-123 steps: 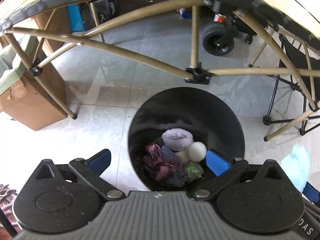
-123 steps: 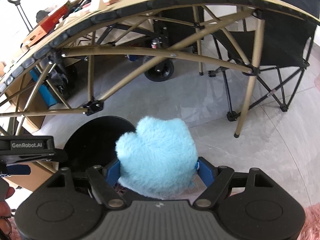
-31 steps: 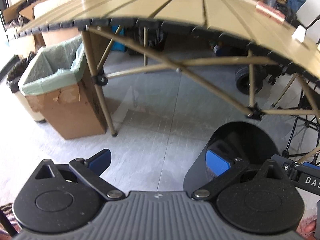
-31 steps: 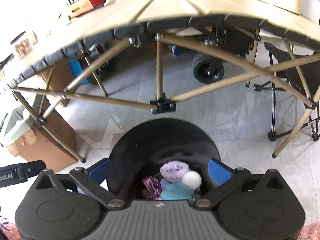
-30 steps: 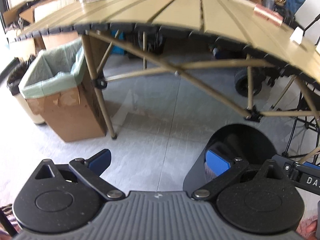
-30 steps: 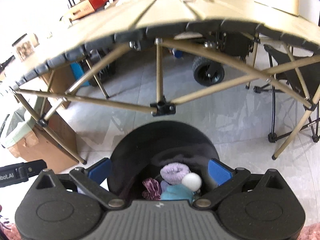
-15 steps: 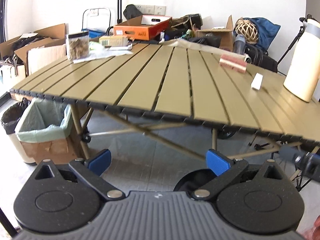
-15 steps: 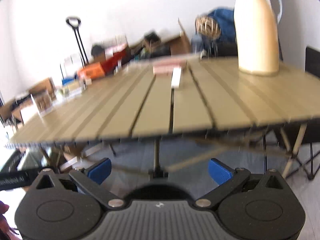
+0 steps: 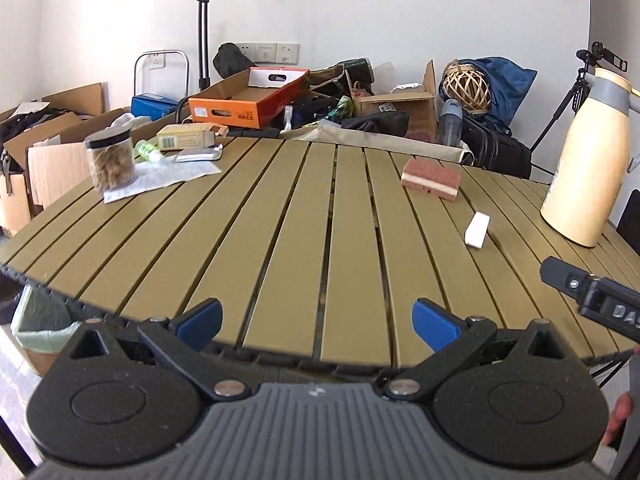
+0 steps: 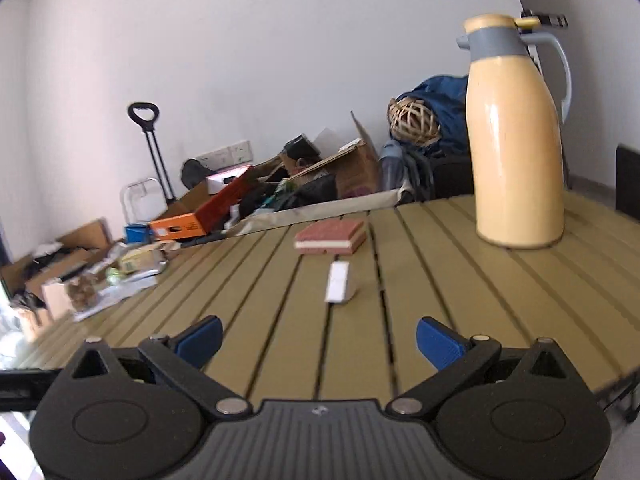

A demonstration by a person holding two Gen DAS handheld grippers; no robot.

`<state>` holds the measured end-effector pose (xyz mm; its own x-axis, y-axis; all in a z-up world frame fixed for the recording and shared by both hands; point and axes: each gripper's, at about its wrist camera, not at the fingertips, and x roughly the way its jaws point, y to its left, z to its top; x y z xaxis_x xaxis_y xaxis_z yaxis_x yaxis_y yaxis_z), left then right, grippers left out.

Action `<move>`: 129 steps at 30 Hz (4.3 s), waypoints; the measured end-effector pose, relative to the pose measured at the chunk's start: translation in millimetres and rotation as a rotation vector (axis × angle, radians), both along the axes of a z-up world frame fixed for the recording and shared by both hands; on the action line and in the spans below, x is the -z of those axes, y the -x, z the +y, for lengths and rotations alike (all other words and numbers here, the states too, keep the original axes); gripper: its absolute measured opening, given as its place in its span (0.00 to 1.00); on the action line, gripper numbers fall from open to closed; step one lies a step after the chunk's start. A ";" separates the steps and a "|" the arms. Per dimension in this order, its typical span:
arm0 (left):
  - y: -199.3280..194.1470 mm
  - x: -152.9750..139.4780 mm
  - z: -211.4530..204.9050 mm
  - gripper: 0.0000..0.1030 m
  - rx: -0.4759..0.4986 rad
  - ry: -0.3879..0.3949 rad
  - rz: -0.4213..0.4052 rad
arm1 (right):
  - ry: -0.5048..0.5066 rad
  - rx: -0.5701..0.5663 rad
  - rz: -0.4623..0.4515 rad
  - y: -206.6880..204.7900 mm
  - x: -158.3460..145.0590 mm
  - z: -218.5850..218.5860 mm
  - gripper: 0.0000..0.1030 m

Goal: Collect trash
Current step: 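Raise both tools from the bin toward the table items, then grasp the small white block with the right gripper, then grasp the red-and-white scouring sponge with the left gripper, then carry the red sponge with left while right carries the white block down to the bin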

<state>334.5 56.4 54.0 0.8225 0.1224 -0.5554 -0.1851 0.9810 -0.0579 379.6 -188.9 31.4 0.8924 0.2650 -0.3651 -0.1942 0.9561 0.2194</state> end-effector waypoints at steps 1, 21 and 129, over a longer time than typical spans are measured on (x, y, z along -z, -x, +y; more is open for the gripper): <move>-5.3 -2.4 -0.5 1.00 0.002 -0.003 0.001 | 0.025 0.007 -0.004 -7.1 -1.6 2.5 1.00; -121.0 -7.7 3.5 1.00 0.046 -0.018 0.055 | 0.063 0.032 0.249 -176.5 26.4 31.5 0.91; -242.8 -28.4 -106.4 0.97 0.272 -0.108 0.023 | -0.225 0.255 0.034 -104.8 1.9 -129.6 0.18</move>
<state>577.4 -50.0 82.4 0.8207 -0.0416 -0.5698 0.0855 0.9951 0.0505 484.4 -318.5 29.5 0.9288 0.1120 -0.3532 0.0561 0.8998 0.4328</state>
